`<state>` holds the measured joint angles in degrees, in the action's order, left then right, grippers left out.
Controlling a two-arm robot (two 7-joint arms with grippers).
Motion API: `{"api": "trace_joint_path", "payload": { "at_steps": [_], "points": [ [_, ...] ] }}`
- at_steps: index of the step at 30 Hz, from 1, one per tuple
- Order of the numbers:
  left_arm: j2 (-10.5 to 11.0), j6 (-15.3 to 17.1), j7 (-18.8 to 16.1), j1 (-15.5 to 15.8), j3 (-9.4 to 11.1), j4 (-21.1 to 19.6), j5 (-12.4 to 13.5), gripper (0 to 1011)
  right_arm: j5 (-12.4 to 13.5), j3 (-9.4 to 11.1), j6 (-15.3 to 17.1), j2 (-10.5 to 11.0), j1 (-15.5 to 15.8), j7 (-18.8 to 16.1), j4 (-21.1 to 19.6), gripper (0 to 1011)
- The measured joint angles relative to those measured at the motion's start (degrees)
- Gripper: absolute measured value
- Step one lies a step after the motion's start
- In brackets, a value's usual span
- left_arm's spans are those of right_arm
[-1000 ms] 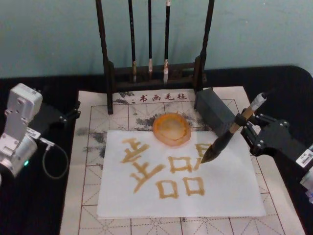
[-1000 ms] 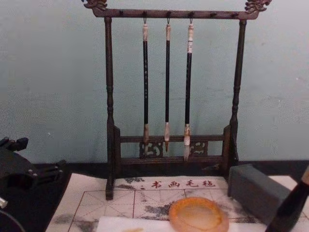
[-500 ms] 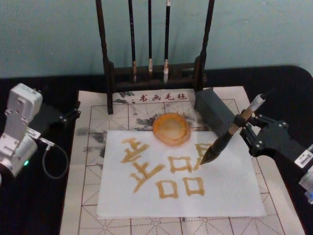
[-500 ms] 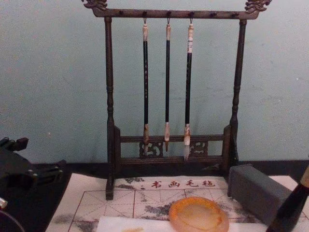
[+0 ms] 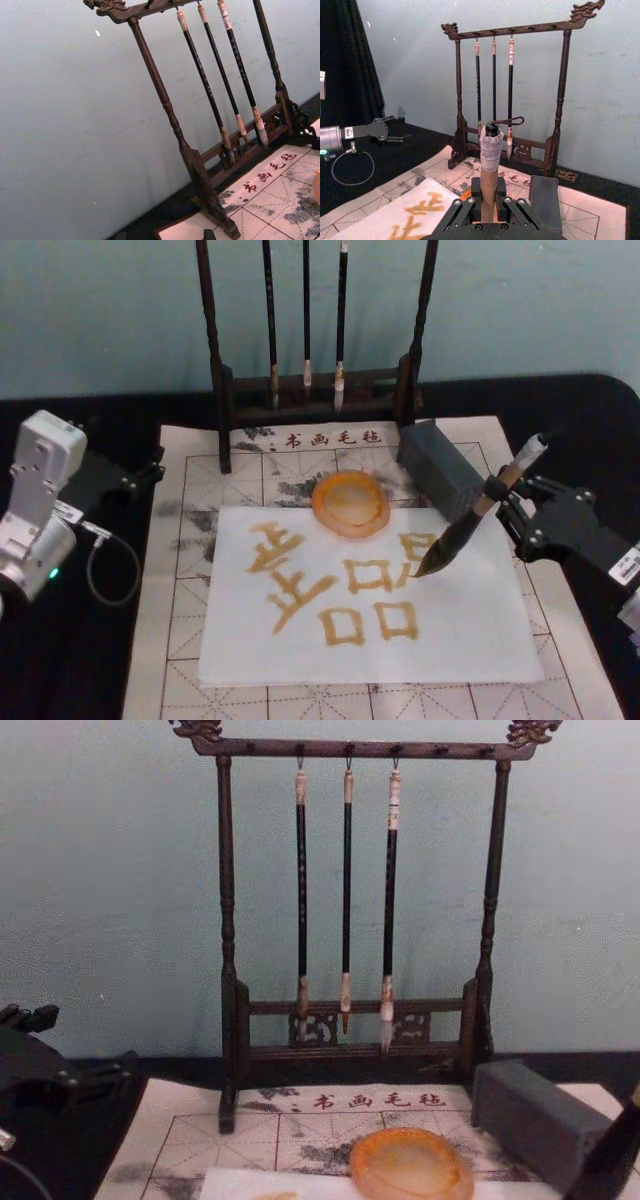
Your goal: Pick up the brush from the inkstone, write on the paper, then place the brush back to its original position.
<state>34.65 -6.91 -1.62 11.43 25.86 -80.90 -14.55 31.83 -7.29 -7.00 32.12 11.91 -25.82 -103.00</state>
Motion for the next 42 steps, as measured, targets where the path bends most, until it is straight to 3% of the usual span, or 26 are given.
{"api": "trace_joint_path", "payload": {
  "at_steps": [42],
  "points": [
    [0.0,0.0,0.0,0.0,0.0,0.0,0.0,1001,-0.2,3.7,-0.5,0.2,3.0,0.7,-1.1,181]
  ]
}}
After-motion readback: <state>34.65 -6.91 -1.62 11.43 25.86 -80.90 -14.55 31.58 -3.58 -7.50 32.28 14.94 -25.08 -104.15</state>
